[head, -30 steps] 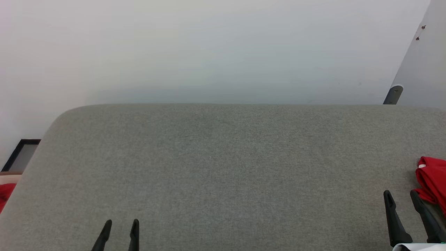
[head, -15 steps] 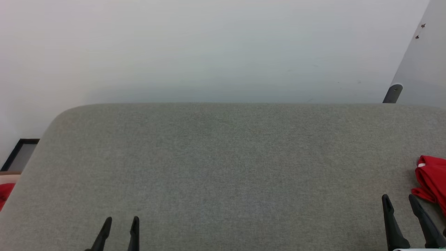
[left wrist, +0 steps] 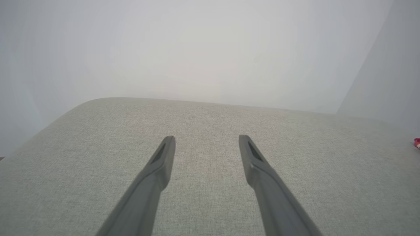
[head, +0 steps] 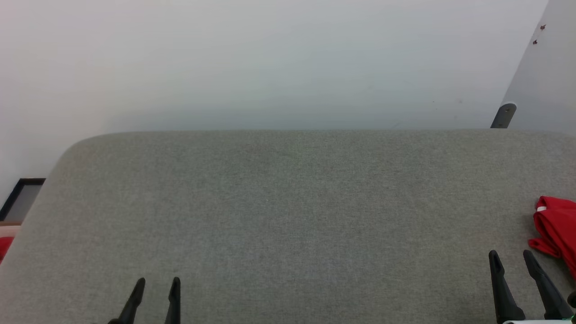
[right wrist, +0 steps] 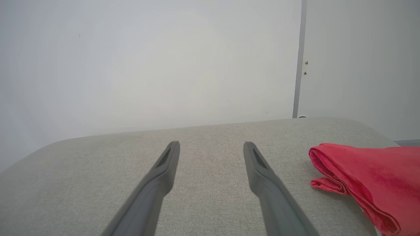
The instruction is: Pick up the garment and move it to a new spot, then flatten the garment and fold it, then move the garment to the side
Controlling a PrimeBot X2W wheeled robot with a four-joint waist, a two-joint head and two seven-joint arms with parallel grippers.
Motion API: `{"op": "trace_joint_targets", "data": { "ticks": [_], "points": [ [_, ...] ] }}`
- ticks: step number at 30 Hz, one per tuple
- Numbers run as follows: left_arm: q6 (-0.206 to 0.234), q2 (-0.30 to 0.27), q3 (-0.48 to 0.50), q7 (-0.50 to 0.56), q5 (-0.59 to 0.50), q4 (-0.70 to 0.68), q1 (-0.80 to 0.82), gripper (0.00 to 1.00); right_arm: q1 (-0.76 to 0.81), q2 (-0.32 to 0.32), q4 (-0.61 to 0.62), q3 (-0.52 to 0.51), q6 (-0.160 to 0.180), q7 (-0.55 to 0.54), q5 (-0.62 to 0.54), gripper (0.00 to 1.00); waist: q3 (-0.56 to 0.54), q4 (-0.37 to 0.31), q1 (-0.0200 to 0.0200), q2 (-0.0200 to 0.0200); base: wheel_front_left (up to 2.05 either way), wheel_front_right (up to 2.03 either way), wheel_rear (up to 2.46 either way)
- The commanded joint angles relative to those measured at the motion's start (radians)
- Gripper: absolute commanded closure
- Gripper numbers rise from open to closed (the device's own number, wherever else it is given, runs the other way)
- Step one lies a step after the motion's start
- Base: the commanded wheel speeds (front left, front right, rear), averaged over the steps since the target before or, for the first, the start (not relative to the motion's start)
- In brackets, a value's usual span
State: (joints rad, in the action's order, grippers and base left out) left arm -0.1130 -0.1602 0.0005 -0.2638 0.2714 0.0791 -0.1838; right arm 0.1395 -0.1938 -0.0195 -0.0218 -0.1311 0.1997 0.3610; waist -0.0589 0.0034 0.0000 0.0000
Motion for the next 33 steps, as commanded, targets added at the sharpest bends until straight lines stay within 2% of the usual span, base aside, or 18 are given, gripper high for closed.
{"op": "trace_joint_targets", "data": {
  "ticks": [1,16,17,21,33],
  "points": [
    [0.003,0.004,0.003,0.000,0.000,0.003,0.008,0.00,-0.006,-0.002,-0.002,0.003,0.001,0.007,0.011,0.00,0.002,-0.002,0.0000,0.0000,0.00,0.00,0.00],
    [0.002,-0.002,0.001,0.000,0.000,0.013,0.011,0.00,-0.009,0.004,0.001,0.016,0.001,0.010,0.022,0.00,0.007,0.001,0.0000,0.0000,0.00,0.00,0.00],
    [0.000,-0.001,0.001,0.000,0.007,0.012,0.001,1.00,-0.005,0.003,-0.001,0.015,0.000,0.006,0.011,1.00,0.006,0.000,0.0000,0.0000,0.00,0.00,0.00],
    [0.000,0.009,0.000,0.006,0.026,0.044,-0.005,1.00,0.000,0.015,-0.030,0.021,0.000,0.000,0.025,1.00,0.007,0.001,0.0000,0.0000,0.00,0.00,0.00],
    [-0.003,0.024,0.019,0.063,0.223,0.062,0.041,1.00,-0.039,0.031,-0.058,0.007,0.000,-0.044,0.213,1.00,0.012,0.000,0.0000,0.0000,0.00,0.00,0.00]
  ]
}}
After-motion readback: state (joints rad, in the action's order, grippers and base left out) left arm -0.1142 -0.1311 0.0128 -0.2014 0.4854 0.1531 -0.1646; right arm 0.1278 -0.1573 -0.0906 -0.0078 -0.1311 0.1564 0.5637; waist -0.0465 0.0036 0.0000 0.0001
